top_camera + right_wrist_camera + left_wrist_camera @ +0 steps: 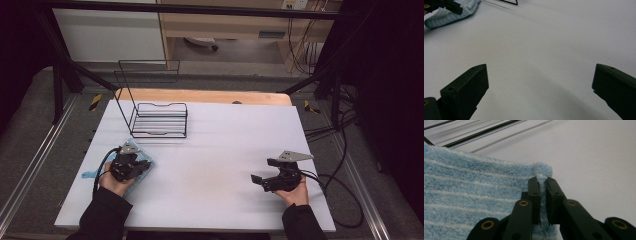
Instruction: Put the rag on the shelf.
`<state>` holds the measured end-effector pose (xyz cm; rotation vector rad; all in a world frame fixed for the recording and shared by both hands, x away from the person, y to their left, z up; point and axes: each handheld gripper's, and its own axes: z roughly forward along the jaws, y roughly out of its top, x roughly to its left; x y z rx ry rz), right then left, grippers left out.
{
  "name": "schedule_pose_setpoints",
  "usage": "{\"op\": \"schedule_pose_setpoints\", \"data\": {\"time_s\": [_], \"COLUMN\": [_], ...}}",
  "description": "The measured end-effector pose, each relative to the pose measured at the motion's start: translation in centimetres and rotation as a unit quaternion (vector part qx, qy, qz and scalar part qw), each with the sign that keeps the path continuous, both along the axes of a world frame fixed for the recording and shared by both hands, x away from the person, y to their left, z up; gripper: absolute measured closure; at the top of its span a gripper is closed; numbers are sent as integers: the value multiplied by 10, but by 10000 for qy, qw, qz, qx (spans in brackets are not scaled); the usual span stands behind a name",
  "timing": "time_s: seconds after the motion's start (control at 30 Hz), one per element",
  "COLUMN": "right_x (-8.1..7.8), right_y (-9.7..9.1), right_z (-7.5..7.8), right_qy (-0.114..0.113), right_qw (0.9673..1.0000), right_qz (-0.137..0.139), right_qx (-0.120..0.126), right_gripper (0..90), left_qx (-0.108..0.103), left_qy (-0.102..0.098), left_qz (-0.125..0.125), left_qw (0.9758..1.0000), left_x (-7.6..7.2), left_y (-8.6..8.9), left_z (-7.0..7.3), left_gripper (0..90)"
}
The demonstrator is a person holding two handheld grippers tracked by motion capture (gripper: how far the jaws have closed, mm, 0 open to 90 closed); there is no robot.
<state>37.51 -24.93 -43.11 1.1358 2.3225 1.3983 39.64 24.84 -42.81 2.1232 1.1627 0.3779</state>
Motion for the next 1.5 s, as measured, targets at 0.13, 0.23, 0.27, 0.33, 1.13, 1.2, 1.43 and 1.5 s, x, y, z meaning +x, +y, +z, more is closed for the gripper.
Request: {"op": "schedule_pose_setpoints", "data": {"time_s": [0.13, 0.23, 0.27, 0.33, 1.13, 1.2, 1.43, 1.5], "right_x": [0, 0, 0, 0, 1, 1, 1, 1], "right_y": [0, 0, 0, 0, 2, 2, 3, 3], "right_z": [0, 0, 0, 0, -1, -2, -2, -2], "right_qy": [10, -2, -2, -7, 5, 14, 24, 15], "right_qw": [10000, 10000, 10000, 10000, 10000, 10000, 10000, 10000], "right_qz": [4, 7, 7, 11, 3, 8, 7, 10], "right_qx": [4, 1, 1, -1, -32, -57, -76, -77], "right_gripper": [13, 14, 14, 14, 19, 20, 21, 21], "left_qx": [-127, -234, -255, -299, -426, -392, -274, -276], "left_qy": [-82, -94, -94, -98, -72, -61, -85, -59], "left_qz": [61, 88, 83, 74, -407, -416, -346, -330], "left_qw": [9999, 9996, 9996, 9995, 9982, 9983, 9990, 9991], "left_x": [-5, -7, -8, -10, -25, -24, -14, -10], "left_y": [1, 0, -1, -4, -65, -71, -93, -99], "left_z": [6, 10, 11, 12, 20, 19, 17, 15], "left_gripper": [831, 831, 831, 831, 829, 829, 828, 828]}}
